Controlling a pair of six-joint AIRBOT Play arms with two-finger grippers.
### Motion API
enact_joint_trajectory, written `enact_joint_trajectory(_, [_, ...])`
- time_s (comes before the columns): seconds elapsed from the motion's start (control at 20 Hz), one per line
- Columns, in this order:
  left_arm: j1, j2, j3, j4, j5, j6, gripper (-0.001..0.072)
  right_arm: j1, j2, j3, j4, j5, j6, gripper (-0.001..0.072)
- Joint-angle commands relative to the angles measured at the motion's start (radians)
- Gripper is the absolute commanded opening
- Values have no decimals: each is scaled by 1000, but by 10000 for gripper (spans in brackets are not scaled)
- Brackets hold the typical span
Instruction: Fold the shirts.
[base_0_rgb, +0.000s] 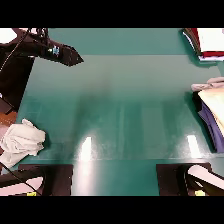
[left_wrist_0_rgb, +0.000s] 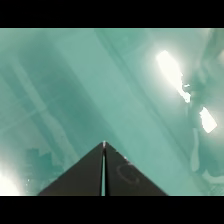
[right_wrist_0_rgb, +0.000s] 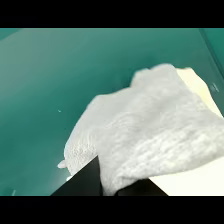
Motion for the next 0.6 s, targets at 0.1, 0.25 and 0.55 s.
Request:
enact_joint_trajectory(0.1, [-1,0,0,0,0,45,22,-143,142,-234,-202,8,22,14])
enact_joint_trajectory(0.25, [-1,0,0,0,-1,58,22,-183,171,-356,-326,20,45,16])
enact_joint_trajectory(0.55, [-1,0,0,0,-1,64,22,-195,173,-490,-484,47,56,623])
